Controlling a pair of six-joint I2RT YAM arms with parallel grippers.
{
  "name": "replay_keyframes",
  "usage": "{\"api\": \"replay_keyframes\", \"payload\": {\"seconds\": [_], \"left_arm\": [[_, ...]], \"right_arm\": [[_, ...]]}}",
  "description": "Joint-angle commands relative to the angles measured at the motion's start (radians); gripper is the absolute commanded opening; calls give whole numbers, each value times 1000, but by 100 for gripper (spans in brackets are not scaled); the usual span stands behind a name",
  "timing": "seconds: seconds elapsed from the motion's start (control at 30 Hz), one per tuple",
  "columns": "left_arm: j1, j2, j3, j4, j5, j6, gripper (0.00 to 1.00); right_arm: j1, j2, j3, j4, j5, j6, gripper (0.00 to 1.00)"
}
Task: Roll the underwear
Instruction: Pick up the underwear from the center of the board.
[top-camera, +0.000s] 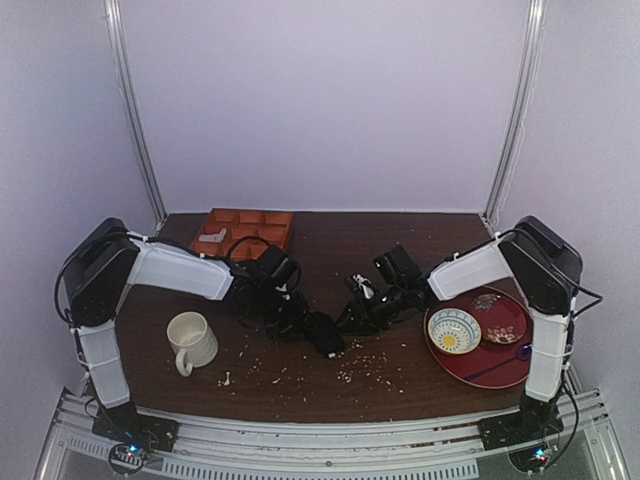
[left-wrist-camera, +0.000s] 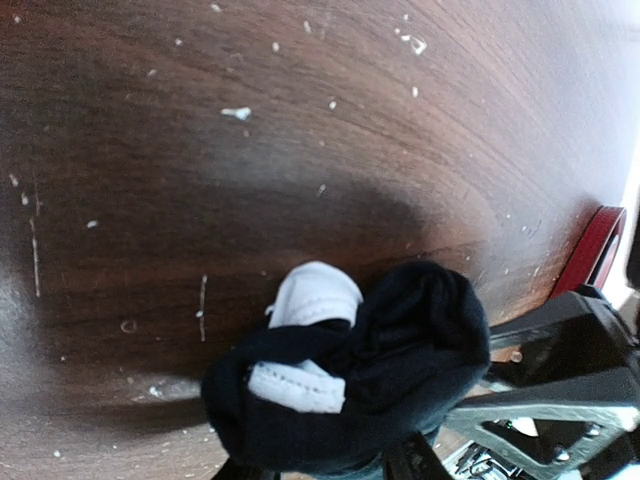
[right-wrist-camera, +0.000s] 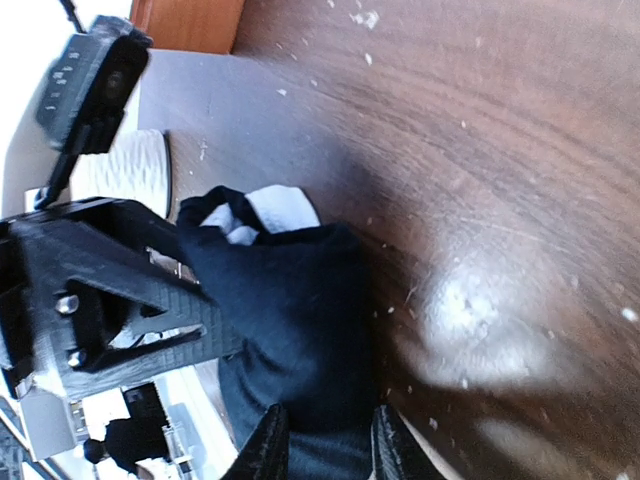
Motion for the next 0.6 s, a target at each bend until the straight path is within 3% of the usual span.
{"api": "replay_keyframes", "payload": {"seconds": [0.0,0.17,0.43,0.57], "left_arm": [[-6,36,-37,-21,-5,-4,42],[-6,39,-48,-9,-4,-7,43],[-6,50,-66,3,0,-11,37],[-6,51,-72,13,5,-15,37]], "right_arm": [[0,68,23,81,-72,62,26],[14,86,13,139,-111,90,25],[17,136,-40,428,-176,280,31],[31,142,-31,450,-197,297,34]]}}
